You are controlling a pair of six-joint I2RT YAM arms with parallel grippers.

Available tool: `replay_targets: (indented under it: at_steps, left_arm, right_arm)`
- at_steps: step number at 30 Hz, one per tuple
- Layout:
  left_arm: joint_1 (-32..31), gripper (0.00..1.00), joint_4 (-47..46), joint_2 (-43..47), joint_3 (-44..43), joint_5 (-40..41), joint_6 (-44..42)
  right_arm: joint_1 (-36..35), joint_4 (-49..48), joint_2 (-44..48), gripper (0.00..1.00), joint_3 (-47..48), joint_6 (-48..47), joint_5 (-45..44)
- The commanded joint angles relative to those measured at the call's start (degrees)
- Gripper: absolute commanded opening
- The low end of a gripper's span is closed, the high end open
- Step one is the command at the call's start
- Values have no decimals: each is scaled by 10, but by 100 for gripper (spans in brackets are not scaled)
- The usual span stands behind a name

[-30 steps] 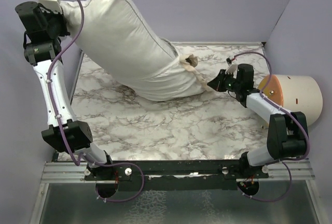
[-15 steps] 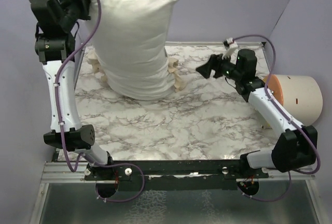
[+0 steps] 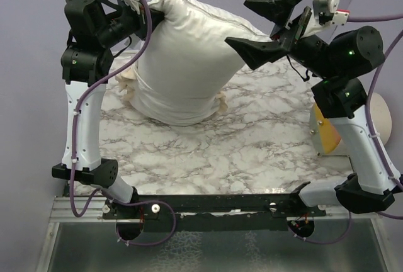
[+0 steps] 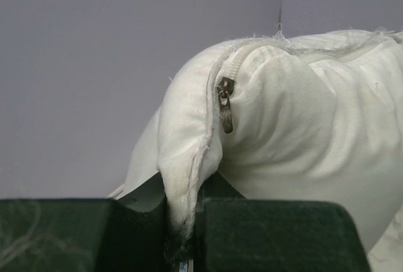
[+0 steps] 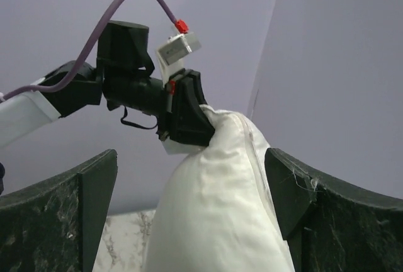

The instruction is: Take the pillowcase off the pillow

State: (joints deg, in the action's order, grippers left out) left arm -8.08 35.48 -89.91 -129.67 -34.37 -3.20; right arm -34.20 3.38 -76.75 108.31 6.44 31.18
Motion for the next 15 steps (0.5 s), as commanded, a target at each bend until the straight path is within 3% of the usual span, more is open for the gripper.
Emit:
replay_targets:
  at_steps: [1, 7, 11, 13, 15]
  left_arm:
    - [-56, 0, 30, 19, 8, -54, -3]
    - [-116, 0, 55, 16, -8, -39, -29]
    - [-123, 0, 55, 21, -8, -29, -45]
    - [-125, 0, 54, 24, -6, -29, -47]
    - [-126, 0, 48, 25, -2, -28, -45]
  right_arm:
    - [-11, 27, -64, 100, 31, -6, 60]
    - [-16, 122, -115, 100, 62, -48, 25]
    - [-16, 180, -95, 100, -3, -118, -33]
    - [-16, 192, -92, 99, -35, -127, -18]
    - [-16, 210, -103, 90, -43, -125, -1]
